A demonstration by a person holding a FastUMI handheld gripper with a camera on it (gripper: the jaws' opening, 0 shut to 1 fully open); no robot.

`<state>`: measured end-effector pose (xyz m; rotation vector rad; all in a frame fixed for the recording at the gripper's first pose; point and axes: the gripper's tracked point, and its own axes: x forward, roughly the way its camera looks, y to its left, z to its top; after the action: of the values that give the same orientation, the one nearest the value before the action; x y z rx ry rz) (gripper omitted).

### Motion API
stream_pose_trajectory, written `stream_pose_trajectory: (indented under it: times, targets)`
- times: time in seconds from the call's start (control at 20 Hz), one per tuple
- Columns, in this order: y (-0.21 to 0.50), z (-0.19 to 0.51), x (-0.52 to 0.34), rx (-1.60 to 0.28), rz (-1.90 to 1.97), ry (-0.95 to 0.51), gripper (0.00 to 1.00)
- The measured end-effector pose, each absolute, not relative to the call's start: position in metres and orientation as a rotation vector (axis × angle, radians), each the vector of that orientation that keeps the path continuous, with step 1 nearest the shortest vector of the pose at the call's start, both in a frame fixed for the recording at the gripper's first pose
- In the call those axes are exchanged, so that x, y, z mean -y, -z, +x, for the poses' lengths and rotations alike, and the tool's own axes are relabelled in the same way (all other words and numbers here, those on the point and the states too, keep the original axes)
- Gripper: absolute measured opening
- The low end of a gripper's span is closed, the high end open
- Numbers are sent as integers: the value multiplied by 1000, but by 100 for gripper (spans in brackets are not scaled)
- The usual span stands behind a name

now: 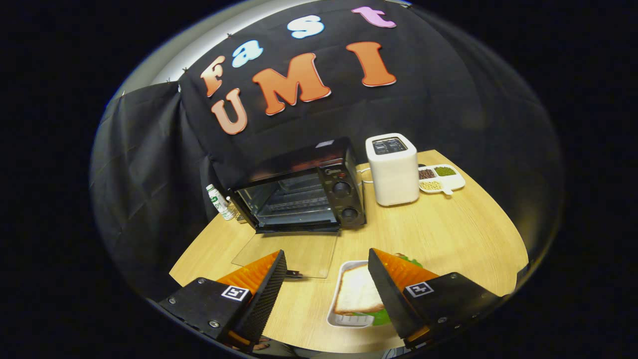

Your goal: Open the toaster oven, put the food inside, and close the toaster oven door.

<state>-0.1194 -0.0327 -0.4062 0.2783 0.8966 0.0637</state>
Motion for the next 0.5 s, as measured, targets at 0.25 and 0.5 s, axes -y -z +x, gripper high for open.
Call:
stream_pose_trajectory:
  times: [0.25, 0.5]
  targets:
    - [439, -136, 76, -1000, 333, 12, 97]
    - [470, -156, 70, -1110, 528, 1, 95]
